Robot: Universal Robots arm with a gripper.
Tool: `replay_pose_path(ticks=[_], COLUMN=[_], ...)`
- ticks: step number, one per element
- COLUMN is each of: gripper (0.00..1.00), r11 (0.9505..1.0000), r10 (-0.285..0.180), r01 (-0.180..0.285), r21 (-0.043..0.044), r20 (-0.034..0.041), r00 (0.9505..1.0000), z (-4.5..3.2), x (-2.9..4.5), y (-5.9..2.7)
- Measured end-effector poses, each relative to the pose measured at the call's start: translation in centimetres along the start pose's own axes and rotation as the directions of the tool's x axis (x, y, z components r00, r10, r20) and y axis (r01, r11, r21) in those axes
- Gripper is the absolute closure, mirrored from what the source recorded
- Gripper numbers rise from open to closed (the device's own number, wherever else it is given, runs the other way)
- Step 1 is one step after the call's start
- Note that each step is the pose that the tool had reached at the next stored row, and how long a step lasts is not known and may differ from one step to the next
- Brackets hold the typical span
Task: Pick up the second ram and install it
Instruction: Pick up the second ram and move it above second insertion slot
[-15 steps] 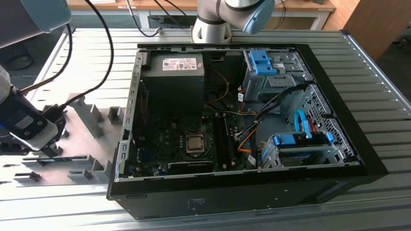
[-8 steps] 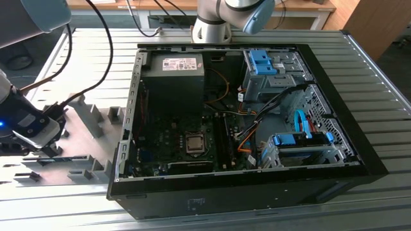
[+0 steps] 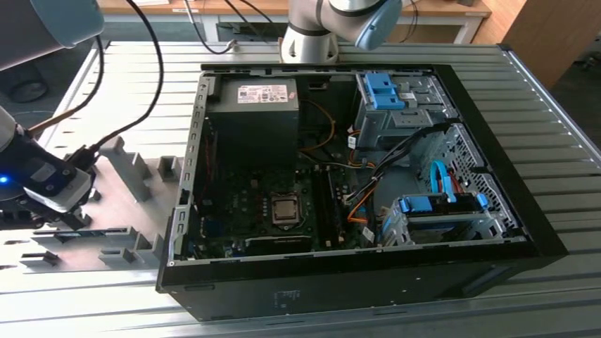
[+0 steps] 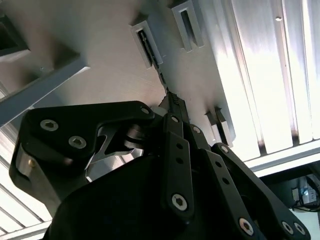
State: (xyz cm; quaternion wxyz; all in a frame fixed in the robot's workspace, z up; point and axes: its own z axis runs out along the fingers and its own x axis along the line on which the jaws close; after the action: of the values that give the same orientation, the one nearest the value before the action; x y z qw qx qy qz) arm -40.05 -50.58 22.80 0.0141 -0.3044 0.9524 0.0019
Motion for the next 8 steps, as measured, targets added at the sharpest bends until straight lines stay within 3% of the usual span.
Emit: replay_pose_path(ticks=[8], gripper=[0.89], r11=[0.9953], r10=[-0.096], r01=[0.096], r21=[-0.0027], r20=[0.0006], r00=[0.9953], z=[0.0], x=[0.0], y=[0.0])
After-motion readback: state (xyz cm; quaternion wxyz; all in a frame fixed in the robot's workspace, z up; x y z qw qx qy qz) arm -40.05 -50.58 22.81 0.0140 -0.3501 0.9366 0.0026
